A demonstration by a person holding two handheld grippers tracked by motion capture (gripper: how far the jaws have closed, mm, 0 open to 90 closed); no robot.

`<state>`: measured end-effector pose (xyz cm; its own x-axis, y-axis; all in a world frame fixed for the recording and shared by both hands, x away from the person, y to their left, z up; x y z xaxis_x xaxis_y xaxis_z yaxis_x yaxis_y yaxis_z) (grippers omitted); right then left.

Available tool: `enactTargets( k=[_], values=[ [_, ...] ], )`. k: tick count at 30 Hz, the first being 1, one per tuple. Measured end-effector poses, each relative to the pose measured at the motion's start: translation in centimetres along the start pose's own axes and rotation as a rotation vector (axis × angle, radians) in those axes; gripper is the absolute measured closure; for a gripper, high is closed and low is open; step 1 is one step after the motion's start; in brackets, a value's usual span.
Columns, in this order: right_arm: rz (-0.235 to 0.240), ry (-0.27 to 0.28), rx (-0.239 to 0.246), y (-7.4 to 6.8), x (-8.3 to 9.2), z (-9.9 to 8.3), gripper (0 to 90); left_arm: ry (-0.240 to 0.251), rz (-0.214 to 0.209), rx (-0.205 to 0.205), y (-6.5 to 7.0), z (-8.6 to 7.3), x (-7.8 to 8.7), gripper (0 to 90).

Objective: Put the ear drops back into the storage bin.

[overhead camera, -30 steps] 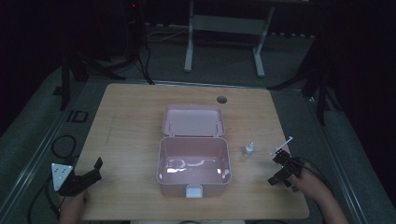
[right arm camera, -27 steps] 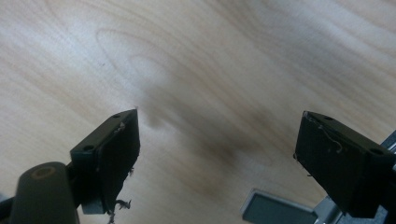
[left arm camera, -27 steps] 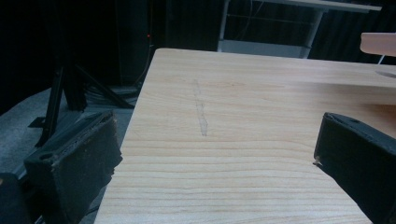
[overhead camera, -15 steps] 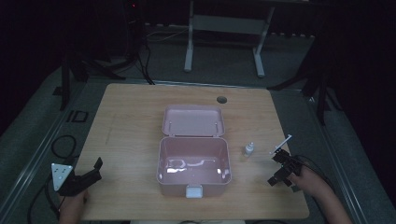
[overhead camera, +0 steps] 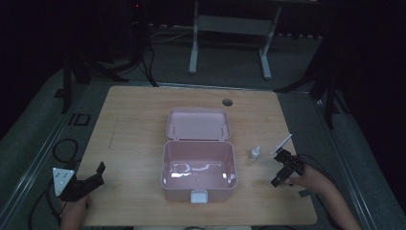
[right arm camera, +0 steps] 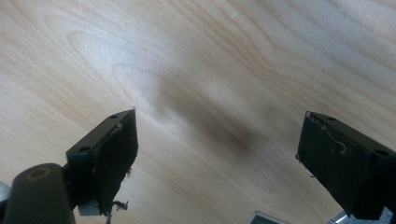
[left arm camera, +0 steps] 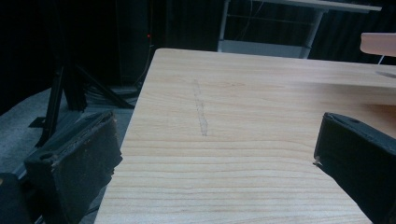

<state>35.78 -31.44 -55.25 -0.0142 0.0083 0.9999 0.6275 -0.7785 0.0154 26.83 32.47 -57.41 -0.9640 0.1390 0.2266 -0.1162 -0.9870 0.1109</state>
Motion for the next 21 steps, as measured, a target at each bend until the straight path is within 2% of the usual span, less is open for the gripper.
enactTargets(
  k=[8, 21],
  values=[
    [-0.012, 0.002, -0.002, 0.4, 0.2, 1.9, 12.3, -0.001, 0.000, 0.001, 0.0, 0.0, 0.0, 0.5],
    [-0.007, 0.003, -0.009, 0.6, 0.9, 5.3, 12.4, 0.000, -0.004, 0.001, 0.0, 0.0, 0.0, 0.5]
  ],
)
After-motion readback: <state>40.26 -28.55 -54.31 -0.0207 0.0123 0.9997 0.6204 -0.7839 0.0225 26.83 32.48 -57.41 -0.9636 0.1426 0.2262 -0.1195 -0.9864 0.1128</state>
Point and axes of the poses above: each handheld gripper's, and its own axes: x roughly backward along the jaws, z roughly out of its top, y roughly to its right, the point moved 5 cm from there along -x, roughly forward along the jaws, and after that the axes turned 5 degrees about -z, right-handed, at the moved point
